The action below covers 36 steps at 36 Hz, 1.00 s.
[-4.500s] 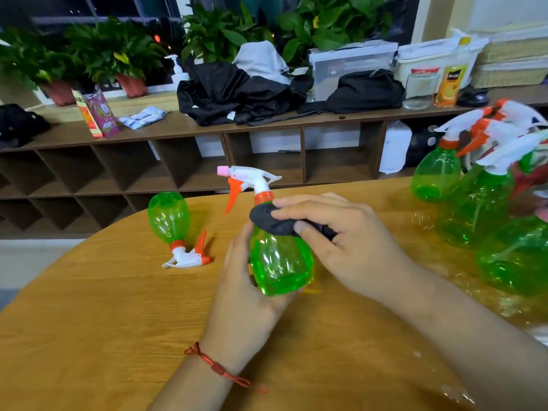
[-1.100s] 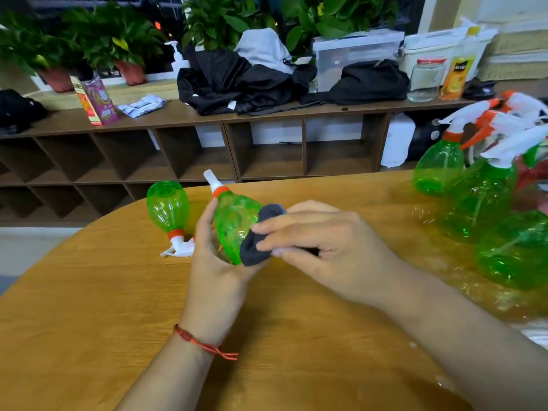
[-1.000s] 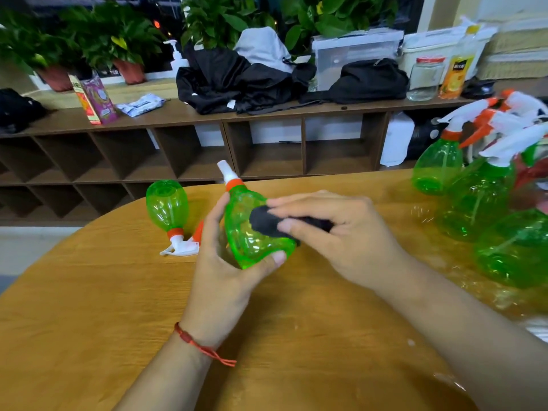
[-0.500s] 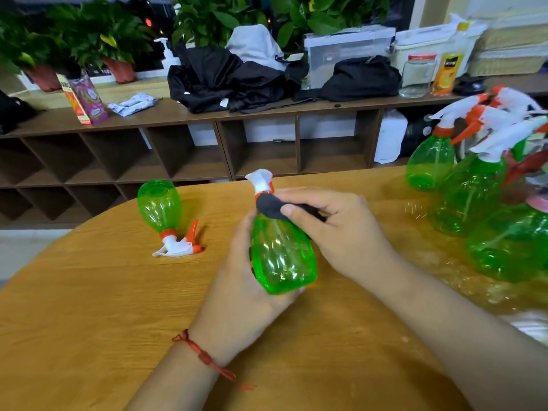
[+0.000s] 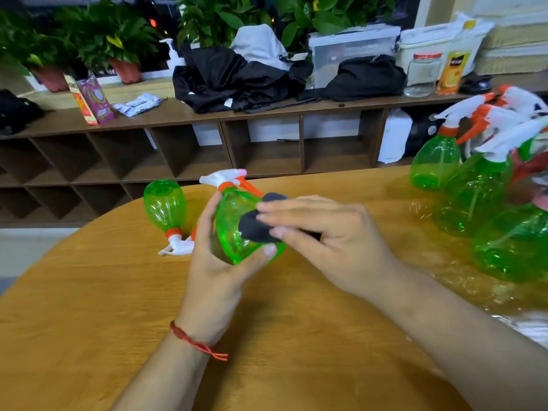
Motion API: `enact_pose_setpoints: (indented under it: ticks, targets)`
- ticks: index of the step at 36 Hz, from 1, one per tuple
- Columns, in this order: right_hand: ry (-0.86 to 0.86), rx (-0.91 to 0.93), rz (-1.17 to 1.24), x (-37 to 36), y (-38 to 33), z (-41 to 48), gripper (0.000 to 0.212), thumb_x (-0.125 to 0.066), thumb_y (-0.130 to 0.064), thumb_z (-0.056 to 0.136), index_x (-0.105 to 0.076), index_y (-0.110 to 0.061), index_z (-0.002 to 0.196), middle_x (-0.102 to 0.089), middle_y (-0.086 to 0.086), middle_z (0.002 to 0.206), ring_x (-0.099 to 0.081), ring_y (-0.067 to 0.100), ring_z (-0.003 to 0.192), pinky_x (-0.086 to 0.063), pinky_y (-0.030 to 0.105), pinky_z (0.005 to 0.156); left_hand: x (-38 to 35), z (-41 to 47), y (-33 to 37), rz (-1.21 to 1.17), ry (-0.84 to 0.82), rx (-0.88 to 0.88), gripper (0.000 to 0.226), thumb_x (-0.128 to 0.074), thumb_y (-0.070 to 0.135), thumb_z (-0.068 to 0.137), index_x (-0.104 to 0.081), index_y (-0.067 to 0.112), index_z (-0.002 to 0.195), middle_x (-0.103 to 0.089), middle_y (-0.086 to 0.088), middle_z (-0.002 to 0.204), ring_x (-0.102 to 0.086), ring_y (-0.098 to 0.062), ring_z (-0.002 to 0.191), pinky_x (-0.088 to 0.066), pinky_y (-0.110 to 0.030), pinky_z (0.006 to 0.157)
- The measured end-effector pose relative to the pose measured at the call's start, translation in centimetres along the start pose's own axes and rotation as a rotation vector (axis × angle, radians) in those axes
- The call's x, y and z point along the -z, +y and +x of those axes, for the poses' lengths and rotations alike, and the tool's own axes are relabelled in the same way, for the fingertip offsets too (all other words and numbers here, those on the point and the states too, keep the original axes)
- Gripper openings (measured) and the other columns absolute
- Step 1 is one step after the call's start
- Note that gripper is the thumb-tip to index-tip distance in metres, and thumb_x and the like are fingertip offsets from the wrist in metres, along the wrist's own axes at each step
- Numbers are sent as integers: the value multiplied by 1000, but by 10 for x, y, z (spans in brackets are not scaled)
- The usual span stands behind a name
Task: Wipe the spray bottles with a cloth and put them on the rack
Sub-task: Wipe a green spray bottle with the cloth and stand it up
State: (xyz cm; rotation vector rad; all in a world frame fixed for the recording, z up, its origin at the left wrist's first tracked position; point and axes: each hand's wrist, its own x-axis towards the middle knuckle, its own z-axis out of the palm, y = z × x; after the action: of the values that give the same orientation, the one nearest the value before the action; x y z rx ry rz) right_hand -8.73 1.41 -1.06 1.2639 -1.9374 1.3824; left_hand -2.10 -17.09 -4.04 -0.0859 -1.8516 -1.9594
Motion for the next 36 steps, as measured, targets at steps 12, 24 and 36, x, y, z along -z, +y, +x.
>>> enact_pose_setpoints:
  ticks: [12, 24, 36]
  targets:
    - [69, -426, 285, 21, 11, 14, 27, -70, -6, 100, -79, -30, 107, -80, -16, 104, -75, 3, 101, -59, 24, 91, -15, -14, 4, 263, -346, 17, 116, -97, 24, 73, -28, 38, 165, -51, 14, 160, -53, -13, 146, -47, -38, 117]
    - [-42, -230, -12, 2, 6, 1, 23, -76, -12, 97, -81, -18, 119, -75, -11, 126, -67, -1, 121, -54, 36, 109, -15, -10, 4, 337, -134, -28, 116, -93, -12, 68, -35, 26, 161, -60, 43, 130, -58, 15, 124, -46, -5, 97]
    - [-50, -30, 101, 9, -1, 2, 20, -76, -3, 94, -81, -7, 114, -76, 2, 125, -71, 15, 119, -55, 37, 104, -3, 0, 0, 3, 62, -23, 108, -101, 18, 58, -49, 30, 153, -64, -8, 146, -62, -35, 136, -45, -66, 115]
